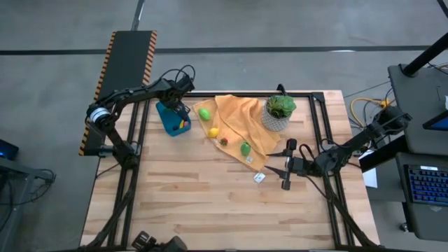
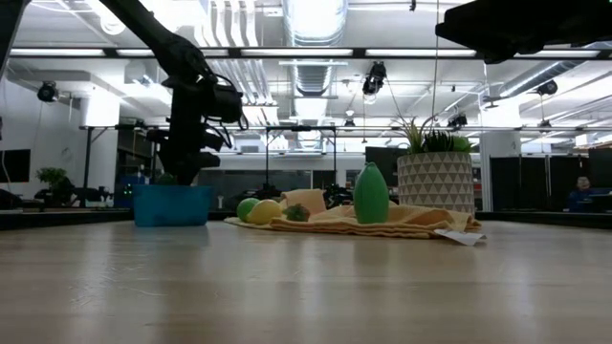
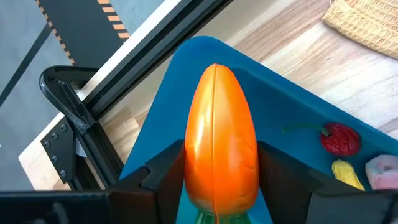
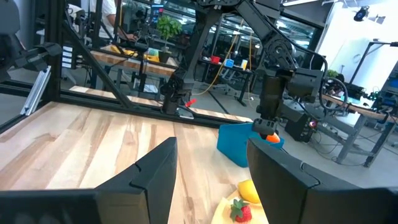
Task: Pick and placing Produce into tupperware
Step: Put the carrot into the blue bin
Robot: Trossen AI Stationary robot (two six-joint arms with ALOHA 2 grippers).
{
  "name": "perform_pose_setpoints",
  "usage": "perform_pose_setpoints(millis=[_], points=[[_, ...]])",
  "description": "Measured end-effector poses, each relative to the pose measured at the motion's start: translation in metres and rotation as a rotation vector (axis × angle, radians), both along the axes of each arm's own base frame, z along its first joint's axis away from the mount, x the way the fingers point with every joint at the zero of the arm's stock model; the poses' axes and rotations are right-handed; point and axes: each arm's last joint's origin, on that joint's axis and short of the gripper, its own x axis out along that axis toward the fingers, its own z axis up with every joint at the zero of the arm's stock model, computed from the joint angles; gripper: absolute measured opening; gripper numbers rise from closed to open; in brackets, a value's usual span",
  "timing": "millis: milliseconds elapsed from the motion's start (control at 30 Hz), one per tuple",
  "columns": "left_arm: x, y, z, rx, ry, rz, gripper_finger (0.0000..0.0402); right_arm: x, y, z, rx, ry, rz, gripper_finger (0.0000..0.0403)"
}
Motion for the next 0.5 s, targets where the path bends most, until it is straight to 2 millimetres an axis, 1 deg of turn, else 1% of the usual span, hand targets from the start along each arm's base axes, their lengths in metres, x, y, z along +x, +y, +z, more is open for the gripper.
perform_pose_setpoints(millis=[500], points=[[-0.0001, -0.0001, 0.0001, -0.004, 0.009, -0.018, 0.0166, -0.0001, -0.0001, -0.0003, -0.001, 0.001, 0.0, 0.0187]])
